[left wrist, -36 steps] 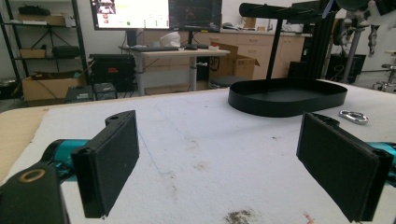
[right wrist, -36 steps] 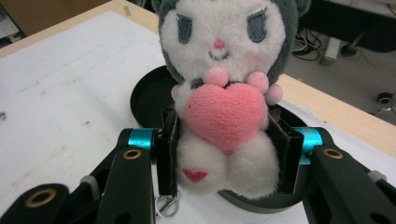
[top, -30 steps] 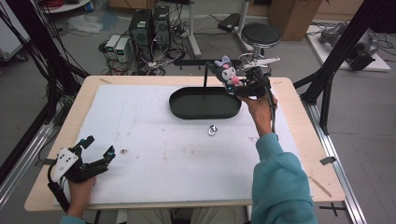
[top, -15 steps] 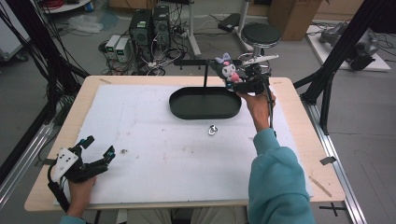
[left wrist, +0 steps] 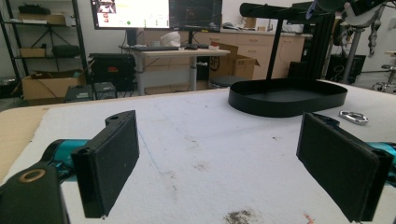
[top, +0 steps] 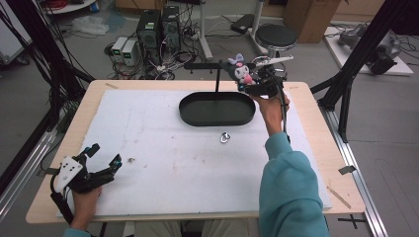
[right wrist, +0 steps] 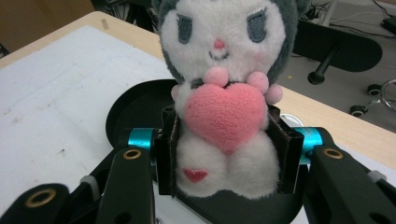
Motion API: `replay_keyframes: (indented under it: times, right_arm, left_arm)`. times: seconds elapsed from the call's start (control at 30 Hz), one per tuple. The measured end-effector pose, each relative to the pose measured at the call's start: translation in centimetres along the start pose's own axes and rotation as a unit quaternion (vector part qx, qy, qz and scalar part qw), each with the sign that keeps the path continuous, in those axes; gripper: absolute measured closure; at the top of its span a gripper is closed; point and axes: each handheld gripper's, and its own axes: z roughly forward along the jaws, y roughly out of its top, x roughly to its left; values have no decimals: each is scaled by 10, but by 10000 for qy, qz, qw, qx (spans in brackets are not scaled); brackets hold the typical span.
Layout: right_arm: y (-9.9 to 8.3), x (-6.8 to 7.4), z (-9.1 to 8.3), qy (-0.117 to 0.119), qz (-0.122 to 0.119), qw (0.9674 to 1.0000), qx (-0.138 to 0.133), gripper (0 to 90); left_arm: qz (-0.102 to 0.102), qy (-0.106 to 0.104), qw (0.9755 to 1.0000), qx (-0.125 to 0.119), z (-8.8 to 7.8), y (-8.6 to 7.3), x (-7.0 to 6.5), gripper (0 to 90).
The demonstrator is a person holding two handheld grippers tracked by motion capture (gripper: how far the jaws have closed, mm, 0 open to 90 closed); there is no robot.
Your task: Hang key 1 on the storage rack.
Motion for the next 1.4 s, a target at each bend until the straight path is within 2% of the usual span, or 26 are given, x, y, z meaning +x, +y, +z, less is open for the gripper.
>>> replay_keyframes:
  times: [0.2, 0.5, 0.77, 0.87, 1.1, 1.4]
  right_arm:
    - [-1, -3, 1, -47, 72, 10000, 17, 544]
    - [-4, -7, 0, -32, 103, 9998, 190, 544]
    - [-7, -5, 1, -10, 84, 9990, 437, 544]
    - [-7, -5, 2, -45, -15, 9987, 500, 544]
    - [-9, -3, 7, -78, -94, 9964, 842, 544]
    - [-13, -3, 18, -36, -34, 9944, 1059, 543]
  left_arm:
    - [4, -6, 10000, 11, 0, 0, 0, 135]
    - [-2, -12, 10000, 9, 0, 0, 0, 135]
    - [-4, -11, 10000, 9, 0, 0, 0, 135]
    - [-10, -13, 10000, 9, 0, 0, 1, 135]
    - [-1, -13, 10000, 12, 0, 0, 0, 135]
    - [-2, -13, 10000, 7, 0, 0, 0, 135]
